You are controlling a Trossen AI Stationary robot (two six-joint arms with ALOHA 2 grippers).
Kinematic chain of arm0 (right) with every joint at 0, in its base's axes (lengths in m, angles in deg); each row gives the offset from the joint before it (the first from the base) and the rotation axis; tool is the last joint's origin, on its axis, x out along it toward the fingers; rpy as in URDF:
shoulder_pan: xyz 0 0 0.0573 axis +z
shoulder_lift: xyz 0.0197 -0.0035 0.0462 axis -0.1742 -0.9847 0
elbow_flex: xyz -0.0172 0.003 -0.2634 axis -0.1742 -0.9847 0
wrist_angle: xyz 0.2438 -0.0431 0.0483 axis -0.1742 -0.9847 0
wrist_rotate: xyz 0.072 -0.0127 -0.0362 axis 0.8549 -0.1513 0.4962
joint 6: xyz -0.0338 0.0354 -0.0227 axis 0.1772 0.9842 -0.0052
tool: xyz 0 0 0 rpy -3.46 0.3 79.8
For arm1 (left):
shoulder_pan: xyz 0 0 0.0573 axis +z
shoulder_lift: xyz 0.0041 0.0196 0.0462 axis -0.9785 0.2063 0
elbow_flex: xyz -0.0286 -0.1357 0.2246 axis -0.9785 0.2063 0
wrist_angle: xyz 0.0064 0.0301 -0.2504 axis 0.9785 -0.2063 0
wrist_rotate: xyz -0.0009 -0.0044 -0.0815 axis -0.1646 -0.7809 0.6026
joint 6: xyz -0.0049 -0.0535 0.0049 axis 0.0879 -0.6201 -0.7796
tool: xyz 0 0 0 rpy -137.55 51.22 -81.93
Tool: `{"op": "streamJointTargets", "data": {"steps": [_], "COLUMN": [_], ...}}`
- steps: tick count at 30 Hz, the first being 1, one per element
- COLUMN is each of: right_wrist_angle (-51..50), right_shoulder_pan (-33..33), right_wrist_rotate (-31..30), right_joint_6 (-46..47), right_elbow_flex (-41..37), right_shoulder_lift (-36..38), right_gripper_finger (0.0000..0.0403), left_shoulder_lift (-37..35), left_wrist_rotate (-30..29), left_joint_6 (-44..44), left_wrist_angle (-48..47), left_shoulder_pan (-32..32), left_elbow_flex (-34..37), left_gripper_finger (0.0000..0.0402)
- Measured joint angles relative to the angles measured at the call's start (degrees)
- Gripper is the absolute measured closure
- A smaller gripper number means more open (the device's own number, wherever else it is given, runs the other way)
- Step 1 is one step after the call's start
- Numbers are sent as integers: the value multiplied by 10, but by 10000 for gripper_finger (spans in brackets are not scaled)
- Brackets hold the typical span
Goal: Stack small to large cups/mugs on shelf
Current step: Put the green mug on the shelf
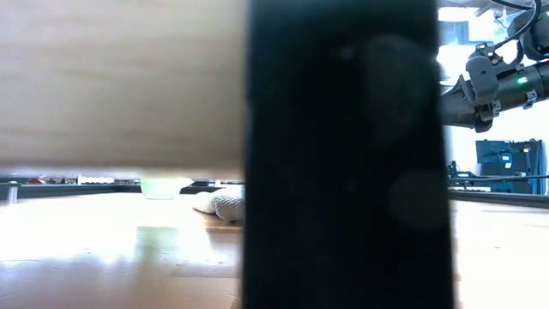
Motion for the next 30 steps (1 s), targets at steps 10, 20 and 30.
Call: {"op": "streamJointTargets", "data": {"steps": [10, 20, 30], "right_wrist_angle": [0, 0, 0], "right_shoulder_pan": [0, 0, 0], "right_wrist_rotate": [0, 0, 0], "right_joint_6": [-1, -1, -1], "right_elbow_flex": [0, 0, 0], "right_shoulder_lift": [0, 0, 0], "right_gripper_finger": [143, 143, 143], "left_shoulder_lift": [0, 0, 0], "left_wrist_rotate": [0, -1, 4], "left_joint_6": [4, 47, 52], "left_wrist_angle": [0, 0, 0], "left_shoulder_pan": [0, 0, 0], "left_elbow_flex": [0, 0, -1], "left_gripper_finger": [292, 392, 390]}}
